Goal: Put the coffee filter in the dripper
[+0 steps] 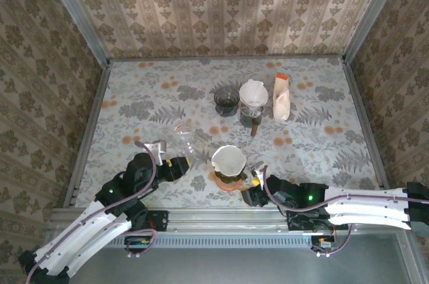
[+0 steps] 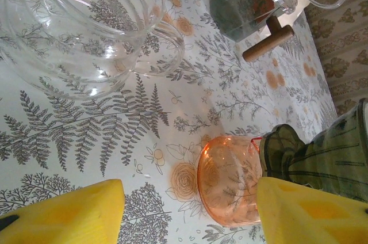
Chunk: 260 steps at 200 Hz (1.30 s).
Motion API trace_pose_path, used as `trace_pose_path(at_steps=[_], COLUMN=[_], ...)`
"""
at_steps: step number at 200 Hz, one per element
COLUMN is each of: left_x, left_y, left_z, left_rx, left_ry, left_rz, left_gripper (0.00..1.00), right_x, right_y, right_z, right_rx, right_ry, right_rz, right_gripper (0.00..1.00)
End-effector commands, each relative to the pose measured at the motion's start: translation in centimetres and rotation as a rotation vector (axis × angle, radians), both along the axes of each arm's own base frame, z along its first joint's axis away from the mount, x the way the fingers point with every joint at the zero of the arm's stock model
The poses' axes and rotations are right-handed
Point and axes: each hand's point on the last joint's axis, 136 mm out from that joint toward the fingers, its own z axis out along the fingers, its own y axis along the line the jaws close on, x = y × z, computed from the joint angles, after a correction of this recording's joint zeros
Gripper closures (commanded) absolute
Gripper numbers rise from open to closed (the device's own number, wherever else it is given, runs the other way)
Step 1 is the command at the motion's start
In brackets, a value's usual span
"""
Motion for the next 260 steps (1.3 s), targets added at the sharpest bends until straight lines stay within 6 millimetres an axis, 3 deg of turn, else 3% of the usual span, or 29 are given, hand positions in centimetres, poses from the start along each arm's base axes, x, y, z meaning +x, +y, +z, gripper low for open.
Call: trace_pose_path(at_steps=[1,55,159,187,216,260], left_x=[-0.2,-0.2,1.1,2.4,4.7,7.9], left_y=[-0.5,-0.7,0.2,-0.1,-0.5,2.0], left_z=[-0.1,-0.6,-0.3,-0.2,1.2,1.2], left_rx=[-0.038,-0.045,-0.042,-0.04,-0.055,0.049], left_ry=[0.022,0.043,0.038,0.02,-0.041,-0.072], left_rz=[-0.022,-0.022,0.03,0.042,0.065,0.196], left_gripper=[0.37,0.37,0.37,0.38,0.37,0.39], right_x=[0.5,0.6,1.1,1.4,1.7,2.3], right_y=[0.4,1.8,2.2,2.1,2.0,1.6], right_z=[0.0,0.1,0.0,0.1,0.3,0.5], right_rx=[-0.005,-0.004,-0.022,-0.024,-0.026,-0.041], right_ry=[-0.051,-0.08,-0.103,-0.112,-0.123,-0.145], right_rz=[0.006,0.054,0.049,0.033,0.017,-0.016], right_gripper=[0.36,0.39,0.64,0.68,0.7,0.73])
